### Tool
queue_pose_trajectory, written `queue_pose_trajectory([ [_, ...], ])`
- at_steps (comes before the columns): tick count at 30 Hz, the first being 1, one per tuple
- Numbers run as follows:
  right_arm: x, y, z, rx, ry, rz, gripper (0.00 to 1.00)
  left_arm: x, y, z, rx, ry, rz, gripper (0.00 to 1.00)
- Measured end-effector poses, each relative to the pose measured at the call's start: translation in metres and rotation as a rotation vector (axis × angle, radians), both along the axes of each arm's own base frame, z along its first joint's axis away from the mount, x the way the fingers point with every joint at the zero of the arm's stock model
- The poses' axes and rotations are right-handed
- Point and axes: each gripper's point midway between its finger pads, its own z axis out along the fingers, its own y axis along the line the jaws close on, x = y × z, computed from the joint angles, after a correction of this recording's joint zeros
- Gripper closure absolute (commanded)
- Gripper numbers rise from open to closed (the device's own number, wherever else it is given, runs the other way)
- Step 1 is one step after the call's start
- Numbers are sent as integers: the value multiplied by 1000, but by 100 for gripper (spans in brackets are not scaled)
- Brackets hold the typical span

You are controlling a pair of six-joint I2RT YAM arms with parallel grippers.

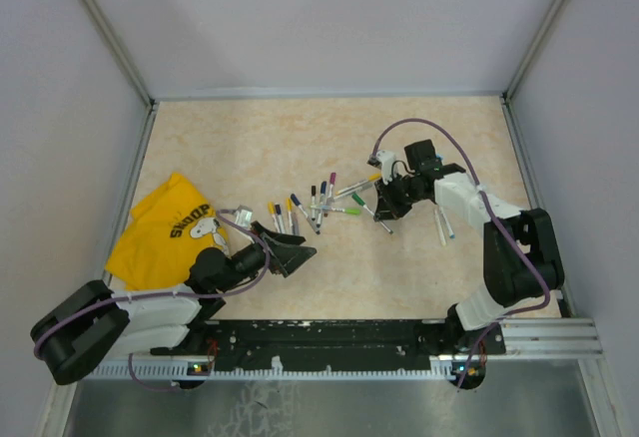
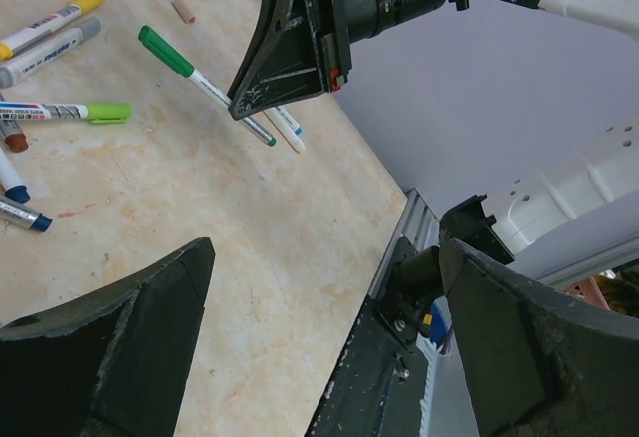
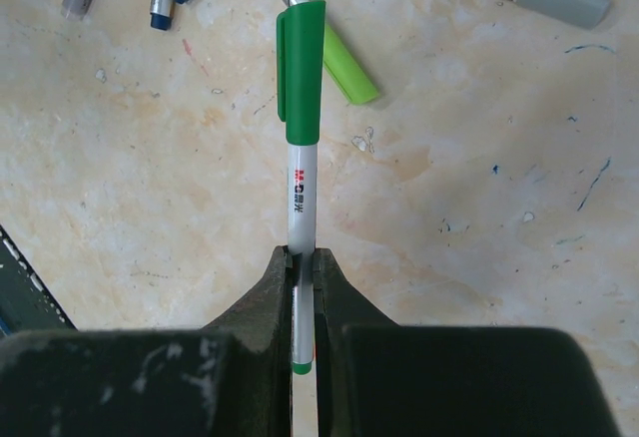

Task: Open the pen caps
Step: Open the pen cap from the pen.

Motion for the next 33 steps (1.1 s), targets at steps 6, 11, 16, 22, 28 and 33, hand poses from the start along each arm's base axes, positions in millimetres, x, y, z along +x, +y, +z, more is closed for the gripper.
queue_pose_trajectory([
  [6, -2, 2, 1, 14, 4, 9, 100, 0, 0, 0, -7, 12, -1, 1],
  [11, -2, 3, 2, 21, 6, 13, 100, 0, 0, -1, -6, 18, -1, 1],
  [16, -3, 5, 2, 22, 5, 19, 100, 1, 0, -4, -1, 26, -1, 1],
  [22, -4, 6, 2, 24, 3, 28, 100, 1, -1, -5, 1, 29, 0, 1],
  [28, -4, 7, 3, 27, 4, 31, 100, 2, -2, -9, 10, 39, 0, 1],
  [33, -5, 9, 3, 35, 5, 36, 100, 5, -2, -12, 15, 48, 6, 1],
])
